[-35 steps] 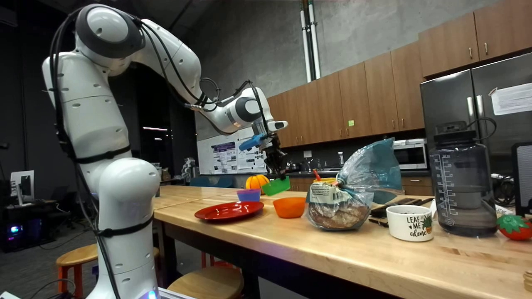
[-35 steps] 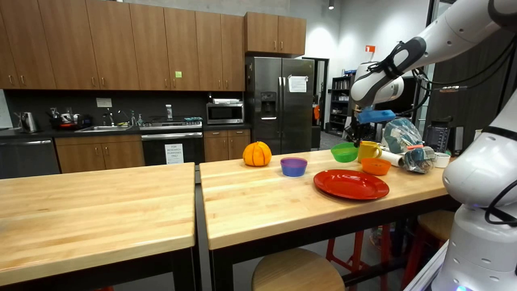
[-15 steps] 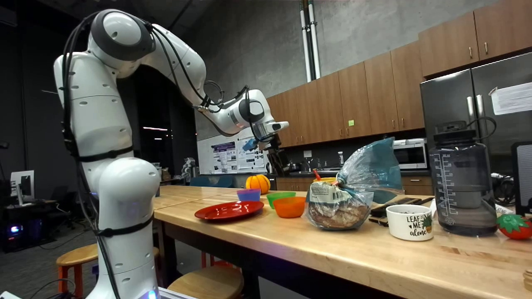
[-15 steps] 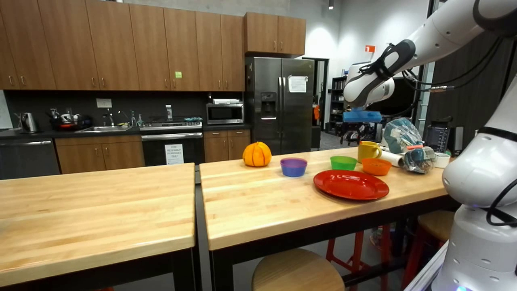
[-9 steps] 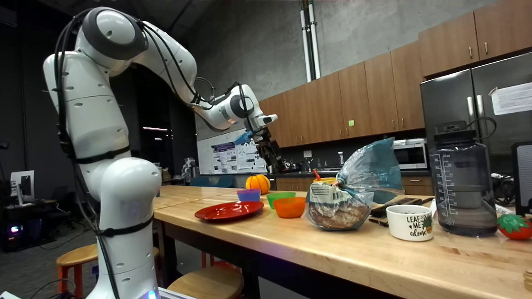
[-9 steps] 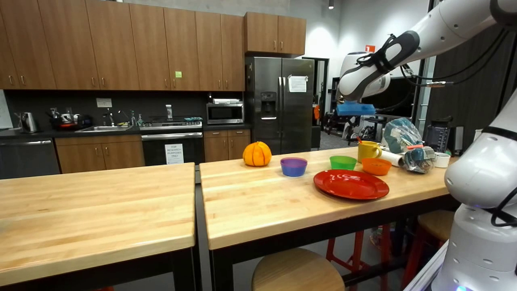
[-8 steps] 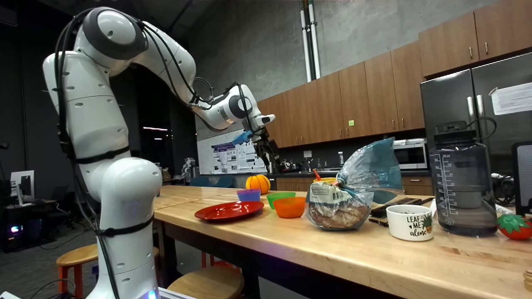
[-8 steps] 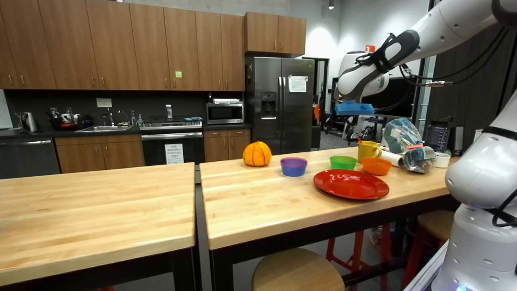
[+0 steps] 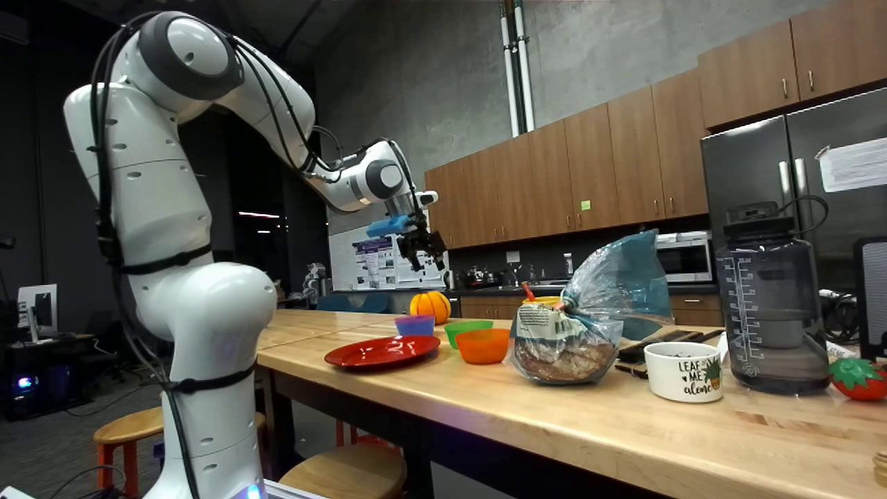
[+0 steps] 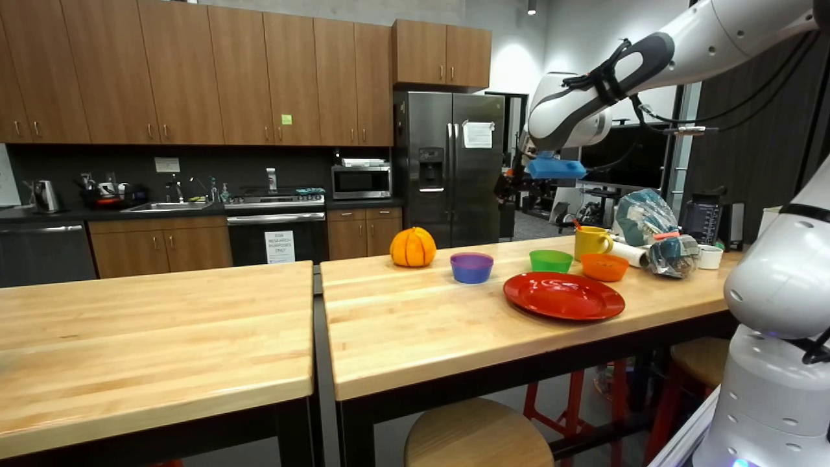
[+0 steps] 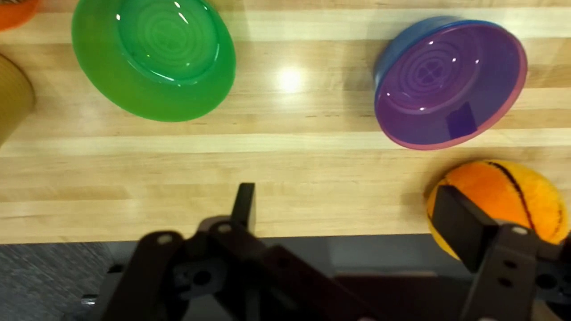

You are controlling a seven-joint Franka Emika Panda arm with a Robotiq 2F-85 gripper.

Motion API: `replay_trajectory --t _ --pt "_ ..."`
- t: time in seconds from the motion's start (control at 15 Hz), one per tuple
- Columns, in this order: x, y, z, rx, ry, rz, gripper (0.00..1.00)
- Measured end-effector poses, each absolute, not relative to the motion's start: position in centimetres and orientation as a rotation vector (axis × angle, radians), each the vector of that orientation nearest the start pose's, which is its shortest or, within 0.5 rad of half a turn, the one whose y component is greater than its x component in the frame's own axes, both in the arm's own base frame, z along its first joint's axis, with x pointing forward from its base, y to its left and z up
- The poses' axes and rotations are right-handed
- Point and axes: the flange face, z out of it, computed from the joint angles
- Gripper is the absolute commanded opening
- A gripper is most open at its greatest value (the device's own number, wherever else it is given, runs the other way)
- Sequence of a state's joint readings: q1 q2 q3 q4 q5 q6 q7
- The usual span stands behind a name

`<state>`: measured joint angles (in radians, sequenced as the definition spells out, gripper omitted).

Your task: Move the green bowl to the right

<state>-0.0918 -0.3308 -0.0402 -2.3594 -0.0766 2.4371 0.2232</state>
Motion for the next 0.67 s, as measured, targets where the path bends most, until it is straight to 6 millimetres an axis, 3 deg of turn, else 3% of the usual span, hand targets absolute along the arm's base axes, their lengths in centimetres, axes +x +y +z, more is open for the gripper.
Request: replay_trajectory --t 0.67 --pt "47.2 -0.9 51.0 -3.079 0.086 -0.632 1.0"
